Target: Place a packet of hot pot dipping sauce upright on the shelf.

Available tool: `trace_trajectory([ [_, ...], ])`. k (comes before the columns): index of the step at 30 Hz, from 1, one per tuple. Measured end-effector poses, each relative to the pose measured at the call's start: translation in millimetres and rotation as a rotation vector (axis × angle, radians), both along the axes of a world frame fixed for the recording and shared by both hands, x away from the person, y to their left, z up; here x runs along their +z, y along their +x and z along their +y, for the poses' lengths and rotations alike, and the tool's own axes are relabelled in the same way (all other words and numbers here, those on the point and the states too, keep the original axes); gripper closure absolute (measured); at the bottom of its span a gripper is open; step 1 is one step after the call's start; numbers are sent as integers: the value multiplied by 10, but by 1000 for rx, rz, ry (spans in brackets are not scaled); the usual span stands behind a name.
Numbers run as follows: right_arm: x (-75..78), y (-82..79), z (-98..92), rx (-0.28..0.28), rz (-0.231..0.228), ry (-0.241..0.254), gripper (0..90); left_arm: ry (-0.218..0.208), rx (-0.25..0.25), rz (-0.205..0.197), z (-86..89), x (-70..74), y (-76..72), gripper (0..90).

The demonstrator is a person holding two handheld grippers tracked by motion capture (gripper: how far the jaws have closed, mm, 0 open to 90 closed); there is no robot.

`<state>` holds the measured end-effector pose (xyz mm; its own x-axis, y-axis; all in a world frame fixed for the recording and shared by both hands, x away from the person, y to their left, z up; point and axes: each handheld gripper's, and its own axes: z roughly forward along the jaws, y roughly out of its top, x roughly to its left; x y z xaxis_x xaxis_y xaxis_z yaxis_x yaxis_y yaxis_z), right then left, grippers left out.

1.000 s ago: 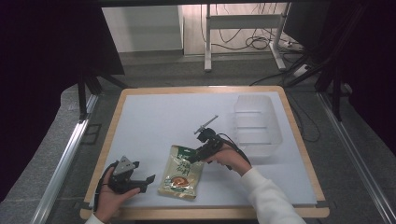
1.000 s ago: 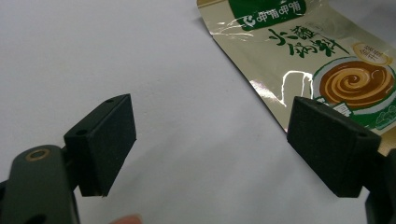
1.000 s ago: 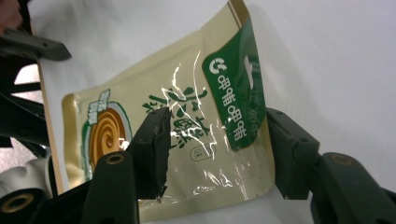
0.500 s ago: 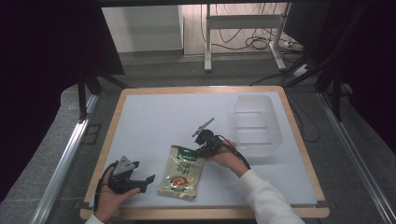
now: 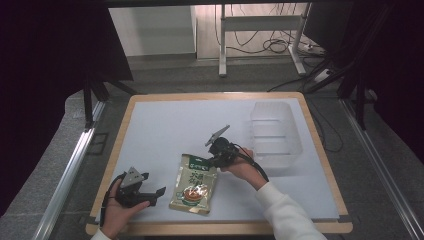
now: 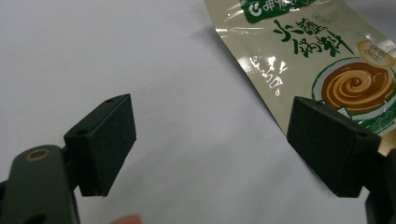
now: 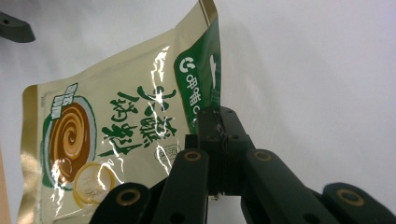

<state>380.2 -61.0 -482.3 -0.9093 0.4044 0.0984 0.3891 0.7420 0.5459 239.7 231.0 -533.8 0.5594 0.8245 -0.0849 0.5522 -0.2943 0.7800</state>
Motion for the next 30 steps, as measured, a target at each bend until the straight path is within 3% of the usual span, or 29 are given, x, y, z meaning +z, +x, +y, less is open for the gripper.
trace_trajectory([
  [6, 123, -47, -7, 21, -30, 18, 893, -1, 1, 0, 2, 1, 0, 157],
  [13, 354, -119, -62, 47, -95, 66, 894, 1, 1, 1, -1, -2, 2, 157],
  [30, 622, -212, -149, 74, -148, 134, 895, 4, -1, 1, -3, -5, 3, 158],
])
